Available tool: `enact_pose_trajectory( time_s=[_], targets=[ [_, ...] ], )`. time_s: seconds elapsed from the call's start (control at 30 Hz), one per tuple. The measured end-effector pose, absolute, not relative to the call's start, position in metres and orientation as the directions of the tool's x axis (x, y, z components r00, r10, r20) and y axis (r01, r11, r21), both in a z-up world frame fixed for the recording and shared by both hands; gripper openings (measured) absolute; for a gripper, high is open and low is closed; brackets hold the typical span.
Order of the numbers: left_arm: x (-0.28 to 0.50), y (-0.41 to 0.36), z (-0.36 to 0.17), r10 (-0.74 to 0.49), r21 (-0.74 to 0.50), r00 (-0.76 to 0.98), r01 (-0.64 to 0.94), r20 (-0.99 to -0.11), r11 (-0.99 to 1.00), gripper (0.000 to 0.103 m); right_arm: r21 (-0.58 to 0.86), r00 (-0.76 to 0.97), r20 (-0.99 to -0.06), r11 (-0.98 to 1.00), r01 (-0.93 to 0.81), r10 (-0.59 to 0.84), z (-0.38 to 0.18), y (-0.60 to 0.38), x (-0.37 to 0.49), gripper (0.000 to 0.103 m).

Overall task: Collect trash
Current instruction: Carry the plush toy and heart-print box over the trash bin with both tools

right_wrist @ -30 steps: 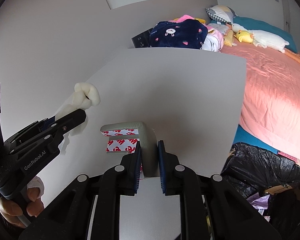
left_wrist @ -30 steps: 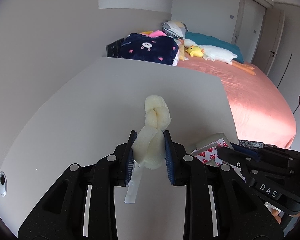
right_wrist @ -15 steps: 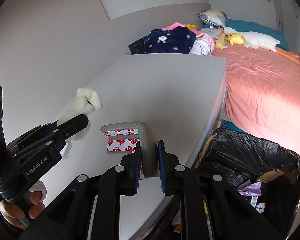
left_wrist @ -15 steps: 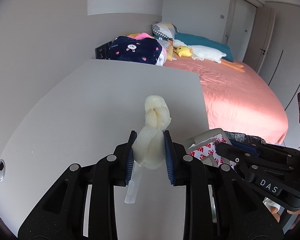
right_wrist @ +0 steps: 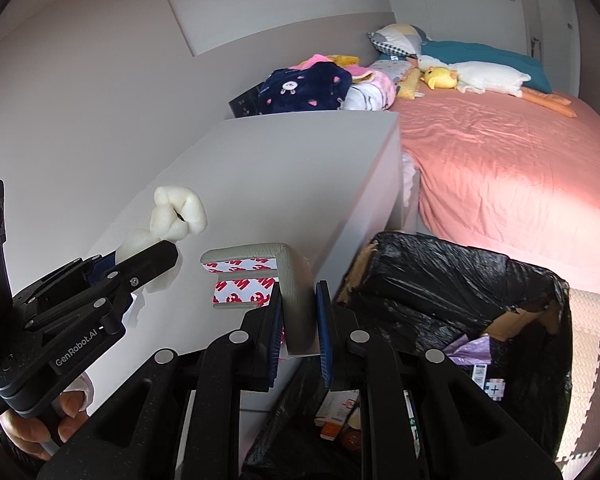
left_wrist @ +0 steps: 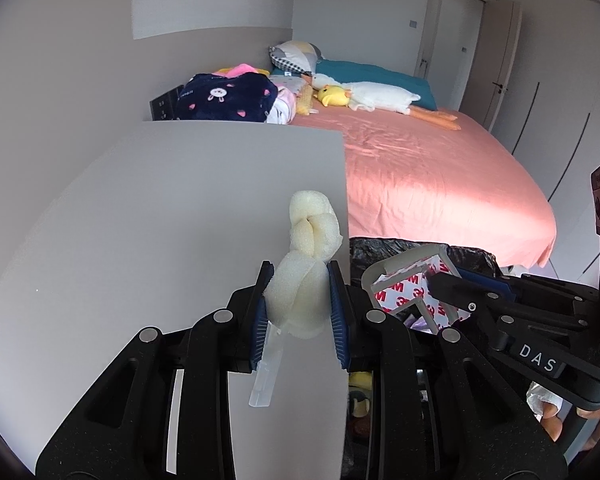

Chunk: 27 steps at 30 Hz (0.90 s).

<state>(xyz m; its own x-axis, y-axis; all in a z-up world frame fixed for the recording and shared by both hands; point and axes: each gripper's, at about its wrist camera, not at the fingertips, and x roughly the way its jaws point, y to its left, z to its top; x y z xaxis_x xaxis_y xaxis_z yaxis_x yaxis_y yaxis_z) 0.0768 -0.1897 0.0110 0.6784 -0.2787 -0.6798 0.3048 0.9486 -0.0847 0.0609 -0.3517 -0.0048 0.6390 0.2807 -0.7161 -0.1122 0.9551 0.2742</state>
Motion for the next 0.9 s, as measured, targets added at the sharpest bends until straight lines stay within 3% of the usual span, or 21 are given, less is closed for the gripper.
enact_pose_trajectory(
  time_s=[0.9],
  targets=[
    [0.058,-0.278,0.004,-0.389,-0.079,0.592,0.479,-0.706,0.874,0.027,0.271,0.696,-0.705,0.958,0.088,0.135,-0.001,-0.444,0.018,0.017]
  ],
)
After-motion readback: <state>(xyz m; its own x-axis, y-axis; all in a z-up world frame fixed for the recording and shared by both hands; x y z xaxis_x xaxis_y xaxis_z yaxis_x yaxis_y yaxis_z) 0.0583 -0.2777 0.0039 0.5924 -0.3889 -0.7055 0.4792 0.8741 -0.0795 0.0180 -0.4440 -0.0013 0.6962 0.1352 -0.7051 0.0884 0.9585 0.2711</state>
